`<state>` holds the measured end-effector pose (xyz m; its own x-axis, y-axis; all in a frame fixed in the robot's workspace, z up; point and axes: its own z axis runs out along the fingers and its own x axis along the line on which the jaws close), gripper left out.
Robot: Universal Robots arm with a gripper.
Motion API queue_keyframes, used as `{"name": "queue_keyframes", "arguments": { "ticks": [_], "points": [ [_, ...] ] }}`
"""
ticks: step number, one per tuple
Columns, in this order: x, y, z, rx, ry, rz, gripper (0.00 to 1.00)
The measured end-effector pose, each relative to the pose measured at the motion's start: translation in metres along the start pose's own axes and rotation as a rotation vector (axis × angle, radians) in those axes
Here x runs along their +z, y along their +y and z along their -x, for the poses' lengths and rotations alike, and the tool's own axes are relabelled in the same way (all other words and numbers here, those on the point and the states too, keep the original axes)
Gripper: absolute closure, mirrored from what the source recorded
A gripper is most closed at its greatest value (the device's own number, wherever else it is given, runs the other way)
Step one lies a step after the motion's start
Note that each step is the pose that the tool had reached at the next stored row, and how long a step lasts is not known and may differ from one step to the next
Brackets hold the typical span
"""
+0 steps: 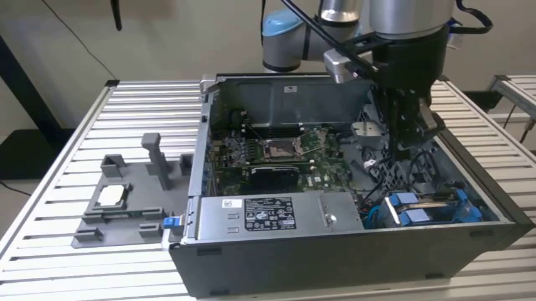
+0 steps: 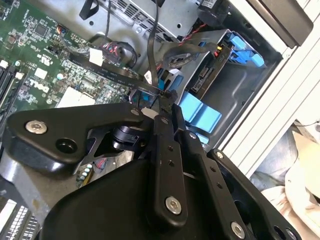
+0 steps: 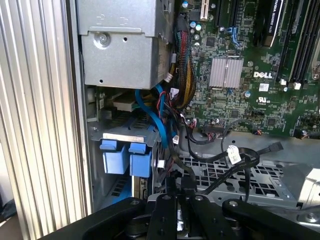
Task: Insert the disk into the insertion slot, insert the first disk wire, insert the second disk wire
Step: 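Insert the second disk wire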
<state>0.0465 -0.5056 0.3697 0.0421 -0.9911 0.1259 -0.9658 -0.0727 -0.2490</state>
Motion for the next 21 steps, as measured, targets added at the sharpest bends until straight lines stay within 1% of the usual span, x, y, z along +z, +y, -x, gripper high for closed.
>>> {"name": "queue_keyframes", "arguments": {
  "ticks": [3, 6, 12, 18, 21],
  "points": [
    [0.0017, -0.0032, -0.0003, 0.000, 0.0004, 0.0020, 0.84],
    [0.0044, -0.0090, -0.0011, -0.001, -0.0002, 0.0081, 0.84],
    [0.0096, -0.0186, -0.0051, -0.003, -0.0011, 0.0218, 0.84],
    [0.0157, -0.0270, -0.0118, -0.004, -0.0022, 0.0375, 0.84],
    [0.0186, -0.0302, -0.0156, -0.005, -0.0029, 0.0461, 0.84]
  ]
}}
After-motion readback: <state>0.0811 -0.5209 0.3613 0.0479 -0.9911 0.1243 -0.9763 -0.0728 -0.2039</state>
